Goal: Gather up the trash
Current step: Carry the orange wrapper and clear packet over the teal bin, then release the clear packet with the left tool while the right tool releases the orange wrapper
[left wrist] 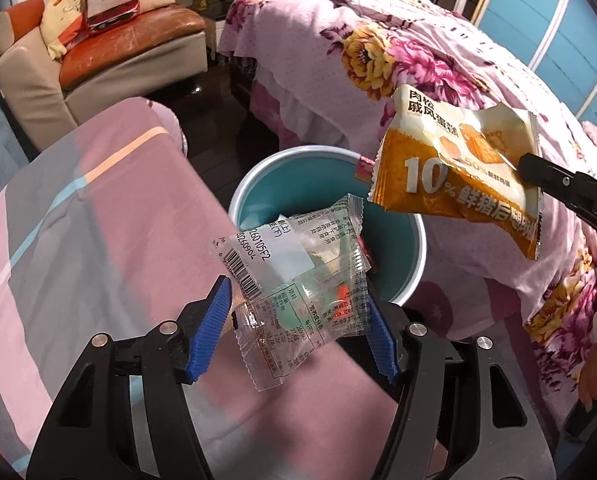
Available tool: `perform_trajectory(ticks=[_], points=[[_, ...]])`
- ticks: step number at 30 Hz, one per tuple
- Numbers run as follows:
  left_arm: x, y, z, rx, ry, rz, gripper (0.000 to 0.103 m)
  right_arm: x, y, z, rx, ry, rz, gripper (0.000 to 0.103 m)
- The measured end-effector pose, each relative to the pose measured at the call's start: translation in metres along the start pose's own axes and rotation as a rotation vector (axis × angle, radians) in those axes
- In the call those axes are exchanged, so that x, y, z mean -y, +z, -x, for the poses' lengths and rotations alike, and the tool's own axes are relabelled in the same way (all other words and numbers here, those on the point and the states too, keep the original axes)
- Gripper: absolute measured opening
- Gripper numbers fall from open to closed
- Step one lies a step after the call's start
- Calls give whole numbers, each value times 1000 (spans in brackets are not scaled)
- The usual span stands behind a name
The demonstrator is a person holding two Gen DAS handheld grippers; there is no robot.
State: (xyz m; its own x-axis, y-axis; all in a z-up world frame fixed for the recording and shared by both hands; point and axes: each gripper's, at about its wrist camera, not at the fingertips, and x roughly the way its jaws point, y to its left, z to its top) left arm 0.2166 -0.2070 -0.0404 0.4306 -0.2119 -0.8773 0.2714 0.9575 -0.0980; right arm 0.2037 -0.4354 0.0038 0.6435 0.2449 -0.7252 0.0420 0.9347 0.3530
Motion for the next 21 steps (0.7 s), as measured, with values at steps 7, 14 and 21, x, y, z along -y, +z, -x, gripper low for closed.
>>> perform_trajectory(ticks=[7, 14, 21], points=[[3, 14, -17, -16, -4, -12, 66, 9, 12, -12, 1, -30, -8, 12], [3, 28, -33, -29, -5, -28, 67, 13, 17, -21, -7, -57, -3, 12], [1, 39, -41, -25, -18, -26, 78, 14, 22, -29, -14, -78, 1, 12]])
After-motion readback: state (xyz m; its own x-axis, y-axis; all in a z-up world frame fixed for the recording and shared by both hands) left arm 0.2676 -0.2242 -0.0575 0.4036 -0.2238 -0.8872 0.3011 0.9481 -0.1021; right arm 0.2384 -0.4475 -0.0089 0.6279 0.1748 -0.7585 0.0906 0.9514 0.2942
